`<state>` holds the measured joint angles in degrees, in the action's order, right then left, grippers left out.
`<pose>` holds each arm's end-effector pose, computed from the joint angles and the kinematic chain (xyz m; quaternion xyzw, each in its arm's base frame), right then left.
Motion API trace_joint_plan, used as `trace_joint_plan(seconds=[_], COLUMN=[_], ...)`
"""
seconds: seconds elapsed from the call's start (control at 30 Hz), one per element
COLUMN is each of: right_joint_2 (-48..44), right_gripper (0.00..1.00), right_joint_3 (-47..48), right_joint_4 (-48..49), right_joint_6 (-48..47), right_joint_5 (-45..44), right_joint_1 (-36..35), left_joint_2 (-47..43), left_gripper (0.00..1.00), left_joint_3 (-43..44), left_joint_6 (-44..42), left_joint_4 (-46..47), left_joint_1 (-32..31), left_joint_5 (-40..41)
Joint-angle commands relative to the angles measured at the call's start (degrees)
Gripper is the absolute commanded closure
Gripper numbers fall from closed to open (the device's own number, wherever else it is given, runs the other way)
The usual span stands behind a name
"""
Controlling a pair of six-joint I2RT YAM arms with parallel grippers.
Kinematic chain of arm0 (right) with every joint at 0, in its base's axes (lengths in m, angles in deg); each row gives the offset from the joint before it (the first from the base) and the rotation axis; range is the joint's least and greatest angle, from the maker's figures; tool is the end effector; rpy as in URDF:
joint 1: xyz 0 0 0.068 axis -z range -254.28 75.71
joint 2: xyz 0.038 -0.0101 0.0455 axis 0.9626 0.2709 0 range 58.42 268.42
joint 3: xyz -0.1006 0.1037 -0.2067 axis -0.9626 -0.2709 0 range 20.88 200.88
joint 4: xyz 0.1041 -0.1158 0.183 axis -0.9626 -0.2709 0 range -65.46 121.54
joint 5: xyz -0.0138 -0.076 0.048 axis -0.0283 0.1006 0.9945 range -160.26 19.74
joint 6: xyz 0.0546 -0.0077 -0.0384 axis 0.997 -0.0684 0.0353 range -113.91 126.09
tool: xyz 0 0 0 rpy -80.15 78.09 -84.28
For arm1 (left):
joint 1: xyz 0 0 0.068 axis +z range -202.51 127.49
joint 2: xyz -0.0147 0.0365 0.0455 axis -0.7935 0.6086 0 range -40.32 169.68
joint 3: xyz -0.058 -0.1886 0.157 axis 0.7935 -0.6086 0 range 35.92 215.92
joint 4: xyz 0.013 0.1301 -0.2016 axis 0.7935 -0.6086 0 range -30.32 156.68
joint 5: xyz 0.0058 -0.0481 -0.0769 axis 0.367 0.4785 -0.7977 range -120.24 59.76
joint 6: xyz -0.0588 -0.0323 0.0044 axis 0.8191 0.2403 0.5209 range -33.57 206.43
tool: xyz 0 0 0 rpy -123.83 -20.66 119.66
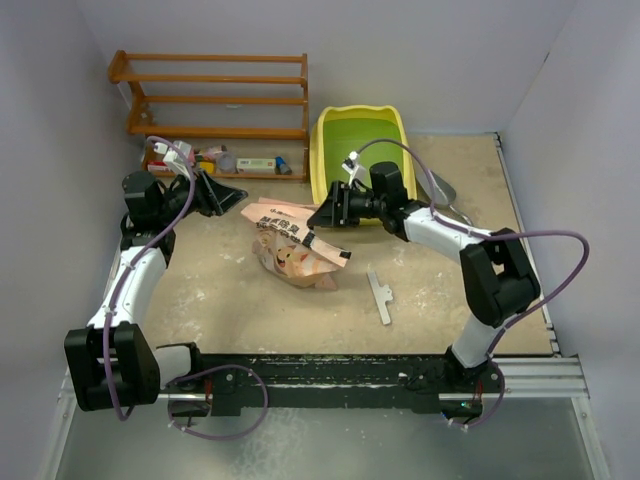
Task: Fill the litter box with clean litter
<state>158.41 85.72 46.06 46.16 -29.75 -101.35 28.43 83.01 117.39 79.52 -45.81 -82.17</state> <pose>0.3277 0.2067 0.2331 -0.1084 0.7888 0.5324 0.2874 0.2697 -0.0107 0.2969 0.0492 0.7381 -0.4479 0.5021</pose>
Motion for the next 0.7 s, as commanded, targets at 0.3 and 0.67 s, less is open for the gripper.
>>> trace_joint_plan(seconds=[0.3, 0.67], right_joint_2=[1.48, 8.63], right_gripper=[0.31, 0.45], right_joint_3=[-0.69, 1.62], right_joint_4=[10.32, 29.2], right_joint_6=[2.42, 15.82], right_joint_5=[2.22, 8.01], right_joint_1=[-1.58, -1.54], left_joint_2=[-1.09, -1.3], left_gripper=[0.41, 0.4], left_joint_3=[-0.07, -0.11], left_joint_6=[1.3, 0.86], left_joint_4=[3.42, 2.98], left_joint_1=[0.03, -0.02], left_joint_5=[-1.58, -1.55])
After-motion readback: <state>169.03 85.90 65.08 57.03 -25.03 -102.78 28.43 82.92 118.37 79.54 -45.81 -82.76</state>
